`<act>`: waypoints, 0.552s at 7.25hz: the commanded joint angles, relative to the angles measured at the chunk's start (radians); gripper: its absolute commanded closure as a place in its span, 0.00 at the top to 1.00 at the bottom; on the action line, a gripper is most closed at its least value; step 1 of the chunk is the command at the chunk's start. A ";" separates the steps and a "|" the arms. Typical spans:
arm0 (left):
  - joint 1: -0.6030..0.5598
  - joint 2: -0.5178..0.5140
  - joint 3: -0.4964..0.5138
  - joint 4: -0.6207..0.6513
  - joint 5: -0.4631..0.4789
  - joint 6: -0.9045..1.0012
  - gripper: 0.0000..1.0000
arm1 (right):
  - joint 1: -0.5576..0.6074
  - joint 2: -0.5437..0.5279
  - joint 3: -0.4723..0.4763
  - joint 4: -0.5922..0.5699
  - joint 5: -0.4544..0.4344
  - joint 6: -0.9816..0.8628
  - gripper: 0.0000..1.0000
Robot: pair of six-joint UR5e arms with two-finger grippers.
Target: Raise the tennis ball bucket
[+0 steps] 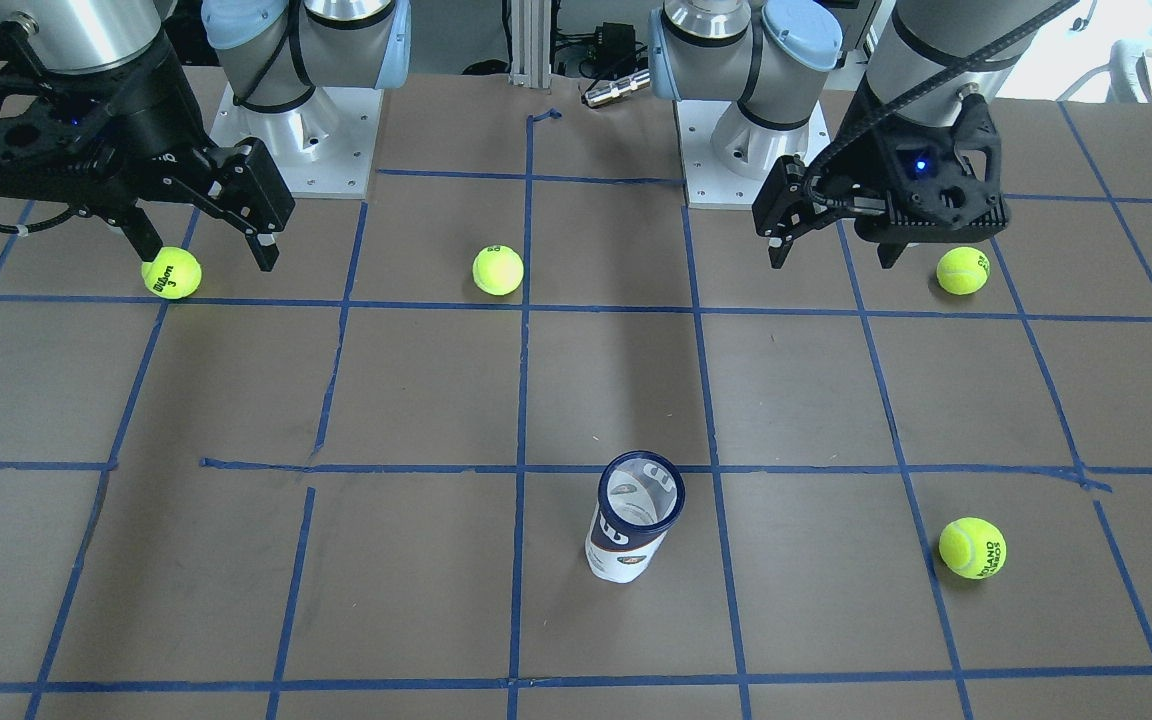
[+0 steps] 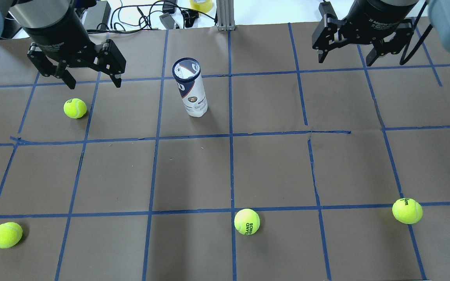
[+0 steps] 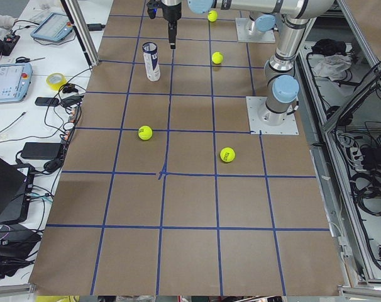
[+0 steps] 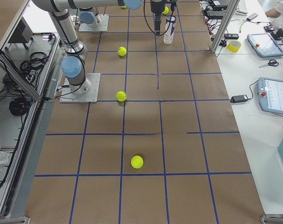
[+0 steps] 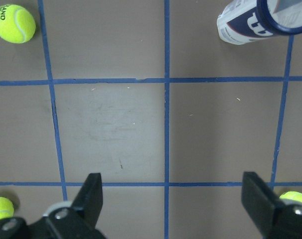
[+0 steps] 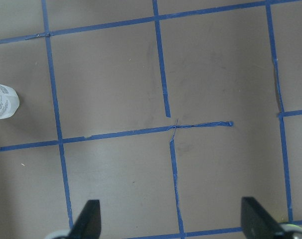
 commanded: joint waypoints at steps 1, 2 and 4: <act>0.032 0.012 -0.002 -0.005 0.003 0.000 1.00 | 0.000 0.001 0.000 0.001 0.002 0.000 1.00; 0.042 0.010 -0.008 -0.005 0.000 0.002 1.00 | 0.000 0.001 0.000 -0.001 0.004 0.003 1.00; 0.040 0.016 -0.028 0.000 0.000 0.000 1.00 | 0.000 0.001 0.000 -0.001 0.004 0.003 1.00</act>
